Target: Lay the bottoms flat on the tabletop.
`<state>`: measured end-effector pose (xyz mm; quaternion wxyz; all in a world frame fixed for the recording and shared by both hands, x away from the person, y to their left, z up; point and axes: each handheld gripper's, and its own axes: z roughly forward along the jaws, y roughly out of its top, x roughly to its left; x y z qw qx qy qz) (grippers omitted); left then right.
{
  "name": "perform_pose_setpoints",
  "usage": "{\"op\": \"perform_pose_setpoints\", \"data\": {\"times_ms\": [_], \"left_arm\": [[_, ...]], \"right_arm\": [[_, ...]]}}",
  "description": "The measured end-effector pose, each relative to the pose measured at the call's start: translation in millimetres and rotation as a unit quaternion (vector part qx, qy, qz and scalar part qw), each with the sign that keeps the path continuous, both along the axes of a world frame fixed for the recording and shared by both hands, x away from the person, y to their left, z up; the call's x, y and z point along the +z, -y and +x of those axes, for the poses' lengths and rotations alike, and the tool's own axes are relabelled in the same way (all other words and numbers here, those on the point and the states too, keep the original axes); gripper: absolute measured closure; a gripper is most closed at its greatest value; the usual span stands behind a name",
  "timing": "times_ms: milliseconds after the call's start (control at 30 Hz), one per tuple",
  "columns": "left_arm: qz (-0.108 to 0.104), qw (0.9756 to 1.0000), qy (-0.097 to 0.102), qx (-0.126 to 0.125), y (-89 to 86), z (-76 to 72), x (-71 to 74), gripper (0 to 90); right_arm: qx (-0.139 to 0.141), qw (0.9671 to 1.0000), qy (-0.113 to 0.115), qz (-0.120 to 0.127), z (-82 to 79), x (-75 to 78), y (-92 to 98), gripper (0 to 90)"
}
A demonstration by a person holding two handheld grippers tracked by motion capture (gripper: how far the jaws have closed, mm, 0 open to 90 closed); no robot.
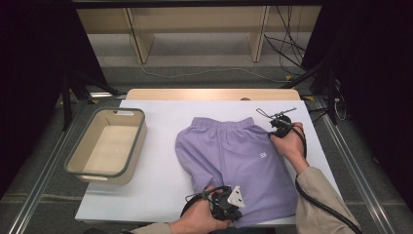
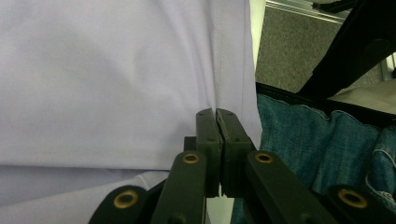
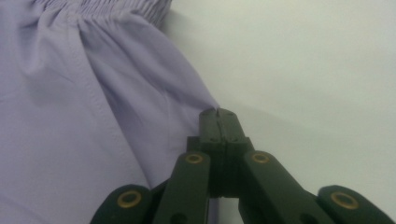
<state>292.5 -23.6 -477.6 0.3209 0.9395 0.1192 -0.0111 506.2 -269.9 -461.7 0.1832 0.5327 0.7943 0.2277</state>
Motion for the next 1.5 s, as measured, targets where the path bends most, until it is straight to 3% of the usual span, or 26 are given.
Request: {"op": "perform_pose_setpoints", "data": {"times_ms": [100,233,400,500,767,1000,1133,1233,1300,1500], "left_arm": [[-0.003,1.0000,0.003,0.002,-0.1,0.6,-0.7,85.0],[-0.003,0.9999,0.010,0.000,-0.1,0.6,-0.8,83.1],[-0.003,0.9999,0.012,0.001,0.0,0.3,-0.9,82.8],[-0.002,0.9999,0.013,0.001,0.2,-0.1,-0.8,82.7],[-0.002,0.9999,0.015,0.002,1.2,-1.7,-1.2,81.4],[-0.002,0.9999,0.015,0.003,1.2,-1.6,-1.2,80.8],[-0.001,0.9999,0.016,0.003,1.3,-1.7,-1.2,80.8],[-0.001,0.9999,0.014,0.004,1.4,-1.7,-1.3,80.6],[-0.001,0.9999,0.012,0.004,1.4,-1.3,-1.4,80.2],[-0.006,0.9999,0.010,0.007,0.9,-0.7,-0.1,77.2]], "right_arm": [[-0.001,0.9997,0.017,-0.015,-0.2,0.7,1.0,90.0],[0.007,0.9995,0.030,-0.006,-3.3,-0.8,2.9,88.9],[-0.004,0.9993,0.033,0.017,-19.7,7.9,7.7,70.7],[0.004,0.9998,0.018,0.011,-37.1,10.5,12.0,66.8],[0.005,0.9992,-0.021,0.034,-101.7,11.0,29.4,64.8],[-0.005,0.9944,-0.099,0.036,-151.1,10.1,37.4,67.3],[-0.007,0.9913,-0.130,0.016,-163.2,5.8,36.0,72.5],[-0.011,0.9923,-0.123,0.010,-165.2,4.7,35.6,78.7],[-0.013,0.9924,-0.122,0.003,-164.1,4.1,36.0,88.8],[-0.008,0.9928,-0.120,-0.002,-163.6,6.5,39.5,90.0]]}}
